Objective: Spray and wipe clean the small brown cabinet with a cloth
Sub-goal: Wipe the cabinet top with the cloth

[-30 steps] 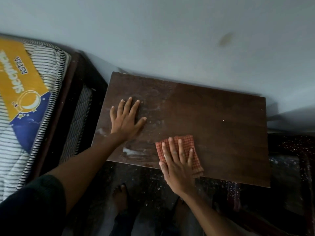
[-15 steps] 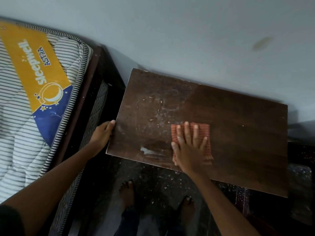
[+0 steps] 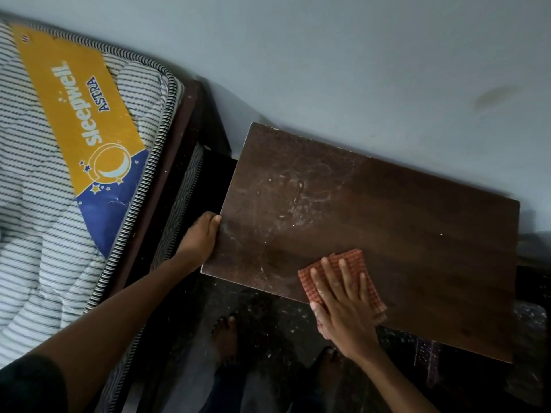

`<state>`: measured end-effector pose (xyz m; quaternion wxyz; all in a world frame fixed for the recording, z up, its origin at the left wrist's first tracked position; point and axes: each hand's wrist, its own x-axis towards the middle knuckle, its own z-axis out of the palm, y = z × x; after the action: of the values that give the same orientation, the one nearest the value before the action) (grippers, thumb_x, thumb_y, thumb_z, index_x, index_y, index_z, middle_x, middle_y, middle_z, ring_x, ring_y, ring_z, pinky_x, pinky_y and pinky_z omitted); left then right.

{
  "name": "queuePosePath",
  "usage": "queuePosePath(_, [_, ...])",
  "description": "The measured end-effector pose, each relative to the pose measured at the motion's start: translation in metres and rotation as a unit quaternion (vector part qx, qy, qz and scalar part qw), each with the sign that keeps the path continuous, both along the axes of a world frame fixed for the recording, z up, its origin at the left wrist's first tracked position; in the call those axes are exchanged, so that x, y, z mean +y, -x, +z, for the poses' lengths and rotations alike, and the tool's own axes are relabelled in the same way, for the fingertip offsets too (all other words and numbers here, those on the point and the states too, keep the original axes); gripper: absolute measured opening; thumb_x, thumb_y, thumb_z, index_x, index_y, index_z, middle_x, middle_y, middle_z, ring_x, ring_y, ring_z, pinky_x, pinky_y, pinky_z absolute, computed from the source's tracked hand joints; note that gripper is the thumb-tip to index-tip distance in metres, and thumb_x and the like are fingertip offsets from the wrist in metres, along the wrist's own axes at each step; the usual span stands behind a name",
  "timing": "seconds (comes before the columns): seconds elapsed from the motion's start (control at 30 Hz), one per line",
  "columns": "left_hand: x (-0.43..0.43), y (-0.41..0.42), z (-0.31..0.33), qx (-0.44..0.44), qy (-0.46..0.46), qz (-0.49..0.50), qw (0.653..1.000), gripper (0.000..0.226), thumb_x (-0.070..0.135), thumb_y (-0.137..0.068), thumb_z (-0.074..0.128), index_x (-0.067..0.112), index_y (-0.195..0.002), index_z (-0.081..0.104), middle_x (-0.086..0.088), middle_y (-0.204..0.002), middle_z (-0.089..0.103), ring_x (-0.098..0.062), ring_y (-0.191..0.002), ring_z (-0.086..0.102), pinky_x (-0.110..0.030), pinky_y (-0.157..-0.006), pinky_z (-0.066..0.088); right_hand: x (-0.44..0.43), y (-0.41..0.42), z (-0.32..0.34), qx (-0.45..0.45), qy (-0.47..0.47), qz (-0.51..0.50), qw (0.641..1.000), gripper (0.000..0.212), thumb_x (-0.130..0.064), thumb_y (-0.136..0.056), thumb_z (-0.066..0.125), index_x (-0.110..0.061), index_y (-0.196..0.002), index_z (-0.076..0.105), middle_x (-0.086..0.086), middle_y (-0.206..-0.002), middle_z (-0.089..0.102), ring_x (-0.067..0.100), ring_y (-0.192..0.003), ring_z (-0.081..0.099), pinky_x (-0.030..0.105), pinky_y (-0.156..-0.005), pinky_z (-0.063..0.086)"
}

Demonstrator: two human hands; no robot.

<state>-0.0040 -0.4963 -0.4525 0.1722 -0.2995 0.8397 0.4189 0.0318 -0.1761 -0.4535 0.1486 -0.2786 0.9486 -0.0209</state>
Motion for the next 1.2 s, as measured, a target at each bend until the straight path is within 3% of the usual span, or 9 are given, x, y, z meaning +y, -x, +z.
queuePosePath(0.17, [-0.007, 0.0, -0.004, 0.007, 0.01, -0.035, 0.999, 0.03, 0.026, -0.1, 0.033, 0.002, -0.105, 0.051, -0.017, -0.105, 0.058, -0.031, -0.096, 0.056, -0.03, -0.074, 0.033, -0.067, 0.045, -0.001, 0.0, -0.004, -0.089, 0.996, 0.061, -0.053, -0.095, 0.007, -0.024, -0.148, 0.01, 0.004, -0.157, 0.009, 0.032, -0.143, 0.002, 0.061, -0.109, 0.005])
queuePosePath(0.37, [-0.021, 0.006, -0.005, -0.019, -0.074, 0.006, 0.997, 0.018, 0.028, -0.097, 0.044, 0.018, -0.089, 0.057, -0.001, -0.075, 0.056, -0.024, -0.078, 0.057, -0.037, -0.074, 0.047, -0.151, 0.033, 0.004, -0.02, 0.047, 0.065, 0.997, 0.062, -0.052, -0.091, 0.034, -0.03, -0.146, 0.018, -0.003, -0.157, 0.009, 0.027, -0.145, 0.007, 0.065, -0.11, 0.012])
queuePosePath(0.53, [-0.028, 0.008, -0.008, -0.033, -0.131, 0.024, 0.99, 0.014, 0.027, -0.096, 0.047, 0.018, -0.091, 0.058, -0.007, -0.079, 0.061, -0.022, -0.076, 0.059, -0.045, -0.077, 0.052, -0.092, -0.002, -0.003, 0.019, 0.001, 0.193, 0.981, 0.068, -0.047, -0.088, 0.041, -0.029, -0.147, 0.013, -0.003, -0.158, 0.005, 0.024, -0.145, 0.007, 0.055, -0.11, 0.014])
queuePosePath(0.63, [-0.029, 0.008, -0.006, -0.04, -0.137, 0.006, 0.99, 0.016, 0.03, -0.096, 0.046, 0.017, -0.096, 0.056, -0.004, -0.082, 0.062, -0.02, -0.079, 0.061, -0.042, -0.079, 0.05, -0.043, 0.005, -0.004, 0.03, -0.028, 0.174, 0.984, 0.072, -0.048, -0.084, 0.042, -0.026, -0.147, 0.015, -0.003, -0.157, 0.008, 0.023, -0.145, 0.005, 0.052, -0.108, 0.021])
queuePosePath(0.77, [-0.028, 0.012, 0.001, -0.042, -0.174, 0.021, 0.984, 0.014, 0.024, -0.097, 0.047, 0.013, -0.099, 0.054, 0.003, -0.077, 0.058, -0.009, -0.07, 0.056, -0.025, -0.067, 0.046, -0.044, 0.014, 0.005, -0.01, -0.019, 0.103, 0.994, 0.073, -0.053, -0.084, 0.041, -0.018, -0.147, 0.024, -0.001, -0.157, 0.013, 0.023, -0.145, 0.008, 0.053, -0.108, 0.023])
queuePosePath(0.87, [-0.03, 0.013, 0.003, -0.067, -0.223, 0.043, 0.972, 0.014, 0.028, -0.096, 0.047, 0.017, -0.094, 0.056, 0.003, -0.084, 0.061, -0.016, -0.084, 0.061, -0.03, -0.081, 0.048, -0.096, 0.024, 0.006, -0.01, 0.016, 0.032, 0.999, 0.079, -0.061, -0.086, 0.037, -0.017, -0.148, 0.017, 0.0, -0.157, 0.011, 0.023, -0.145, 0.007, 0.052, -0.113, 0.011])
queuePosePath(0.93, [-0.033, 0.015, 0.003, -0.097, -0.247, 0.063, 0.962, 0.021, 0.035, -0.096, 0.044, 0.02, -0.09, 0.057, 0.005, -0.088, 0.063, -0.016, -0.087, 0.061, -0.037, -0.09, 0.044, -0.141, 0.036, 0.005, -0.01, 0.038, 0.035, 0.999, 0.078, -0.061, -0.086, 0.035, -0.019, -0.149, 0.017, -0.001, -0.157, 0.01, 0.023, -0.145, 0.005, 0.052, -0.114, 0.006])
queuePosePath(1.07, [-0.038, 0.022, 0.001, -0.132, -0.259, 0.181, 0.94, 0.052, 0.047, -0.099, 0.025, 0.014, -0.101, 0.065, 0.001, -0.084, 0.063, -0.014, -0.077, 0.056, -0.028, -0.074, 0.043, -0.201, 0.036, 0.004, -0.031, 0.036, 0.126, 0.991, 0.069, -0.054, -0.088, 0.037, -0.022, -0.146, 0.022, -0.005, -0.157, 0.007, 0.021, -0.145, 0.003, 0.056, -0.112, 0.008])
queuePosePath(1.2, [-0.037, 0.019, 0.004, -0.143, -0.254, 0.162, 0.943, 0.051, 0.047, -0.1, 0.021, 0.017, -0.108, 0.062, -0.001, -0.098, 0.062, -0.015, -0.087, 0.057, -0.032, -0.085, 0.04, -0.187, 0.021, 0.002, -0.024, 0.029, 0.228, 0.973, 0.064, -0.047, -0.092, 0.032, -0.022, -0.148, 0.015, -0.003, -0.158, 0.005, 0.02, -0.146, -0.001, 0.054, -0.112, 0.006])
